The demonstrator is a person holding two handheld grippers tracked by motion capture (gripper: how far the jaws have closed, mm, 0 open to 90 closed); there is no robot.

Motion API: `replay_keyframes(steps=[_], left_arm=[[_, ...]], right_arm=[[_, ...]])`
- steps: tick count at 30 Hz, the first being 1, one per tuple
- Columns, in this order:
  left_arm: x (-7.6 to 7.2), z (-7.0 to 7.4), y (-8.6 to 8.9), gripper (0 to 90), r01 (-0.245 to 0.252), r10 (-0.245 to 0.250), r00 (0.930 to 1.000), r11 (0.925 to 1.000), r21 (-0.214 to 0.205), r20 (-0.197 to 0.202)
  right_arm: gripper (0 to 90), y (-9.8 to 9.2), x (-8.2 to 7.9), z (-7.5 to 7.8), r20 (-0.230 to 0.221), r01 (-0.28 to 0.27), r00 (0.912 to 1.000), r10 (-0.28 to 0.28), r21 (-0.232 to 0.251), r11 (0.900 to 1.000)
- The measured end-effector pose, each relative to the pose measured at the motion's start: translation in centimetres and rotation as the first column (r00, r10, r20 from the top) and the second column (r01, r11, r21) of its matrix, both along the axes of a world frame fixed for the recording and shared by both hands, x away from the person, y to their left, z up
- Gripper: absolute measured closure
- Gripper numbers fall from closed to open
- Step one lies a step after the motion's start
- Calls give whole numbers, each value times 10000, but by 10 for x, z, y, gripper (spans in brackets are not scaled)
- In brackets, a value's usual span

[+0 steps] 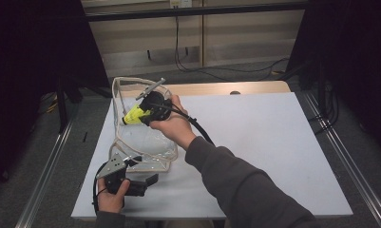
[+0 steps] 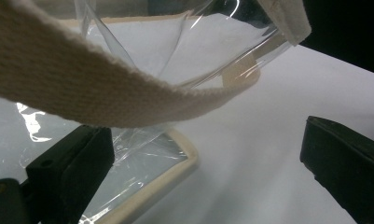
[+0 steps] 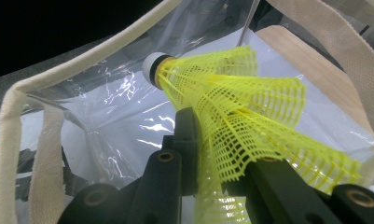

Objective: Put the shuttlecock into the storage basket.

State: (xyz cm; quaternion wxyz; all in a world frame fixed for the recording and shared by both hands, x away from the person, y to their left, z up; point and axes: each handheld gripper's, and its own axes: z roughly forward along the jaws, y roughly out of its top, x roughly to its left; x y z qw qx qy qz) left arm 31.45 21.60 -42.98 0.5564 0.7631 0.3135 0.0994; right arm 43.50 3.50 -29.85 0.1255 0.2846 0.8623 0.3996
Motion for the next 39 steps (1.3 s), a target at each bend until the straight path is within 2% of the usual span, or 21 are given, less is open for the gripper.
replay_keyframes(steps=[2,10,15,16,18,20,21,22,24,25,37,39], left_arm=[[1,0,1,28,195,-195,9998,9998,-52,-39],[1,0,1,28,197,-197,9998,9998,-55,-41],[1,0,1,28,181,-181,9998,9998,-52,-30],[0,0,1,28,-17,17,10000,10000,13,-7],[0,0,0,28,-87,87,10000,10000,-22,27],[0,0,0,28,-93,93,10000,10000,-21,31],[1,0,1,28,164,-164,9999,9998,-70,-19],[1,0,1,28,187,-187,9998,9998,-65,-33],[1,0,1,28,187,-187,9998,9998,-65,-27],[0,0,1,28,0,0,10000,10000,-1,-1],[0,0,1,29,11,-11,10000,10000,-12,-3],[0,0,1,28,8,-8,10000,10000,-19,-15]], right_arm=[[796,1,1,-2,-49,80,10000,-80,-20,10000],[796,8,5,-6,-64,154,9999,-155,-133,9998],[795,12,7,-8,-63,149,9999,-150,-178,9997],[796,13,8,-9,-47,188,9998,-189,-203,9996],[795,14,9,-10,-93,191,9998,-193,-217,9996],[795,15,10,-11,-95,246,9996,-249,-217,9995],[795,16,11,-12,-115,261,9996,-264,-264,9993],[795,17,11,-12,-133,280,9995,-284,-284,9992],[795,19,12,-13,-89,241,9997,-245,-331,9992],[795,20,12,-14,-77,228,9997,-231,-332,9992],[795,27,13,-16,-237,397,9989,-410,-522,9978],[795,27,12,-14,-209,295,9993,-306,-496,9983]])
